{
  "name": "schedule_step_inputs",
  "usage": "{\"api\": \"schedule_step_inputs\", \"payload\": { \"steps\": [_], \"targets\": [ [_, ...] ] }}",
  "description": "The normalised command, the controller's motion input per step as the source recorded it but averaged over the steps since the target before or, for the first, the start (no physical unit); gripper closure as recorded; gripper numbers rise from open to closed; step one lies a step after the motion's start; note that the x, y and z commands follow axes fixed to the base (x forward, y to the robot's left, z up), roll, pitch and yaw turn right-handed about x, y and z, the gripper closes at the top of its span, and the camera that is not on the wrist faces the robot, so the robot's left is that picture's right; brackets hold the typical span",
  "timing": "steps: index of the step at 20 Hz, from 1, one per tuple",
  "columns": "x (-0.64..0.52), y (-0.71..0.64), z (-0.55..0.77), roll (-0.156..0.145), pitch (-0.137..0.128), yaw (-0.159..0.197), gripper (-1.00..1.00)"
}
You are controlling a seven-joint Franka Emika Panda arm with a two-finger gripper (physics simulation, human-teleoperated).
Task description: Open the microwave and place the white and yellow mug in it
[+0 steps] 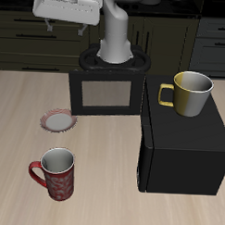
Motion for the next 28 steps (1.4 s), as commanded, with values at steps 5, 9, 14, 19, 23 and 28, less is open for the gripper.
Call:
{"api": "schedule_step_inputs", "payload": {
  "steps": [5, 9, 14, 19, 23, 28],
  "targets": [
    [0.46, 0.08, 0.57, -0.006, 0.104, -0.053, -1.0],
    [0.3, 0.14, 0.45, -0.046, 0.022, 0.011, -1.0],
    [0.52, 0.17, 0.2, -0.022, 0.049, 0.031, -1.0],
    [0.44, 0.24, -0.08, -0.016, 0.039, 0.062, -1.0],
    [0.38, 0.26, 0.01, 0.008, 0.06, -0.022, -1.0],
    [0.13, 0.49, 0.07, 0.02, -0.011, 0.019, -1.0]
  ]
}}
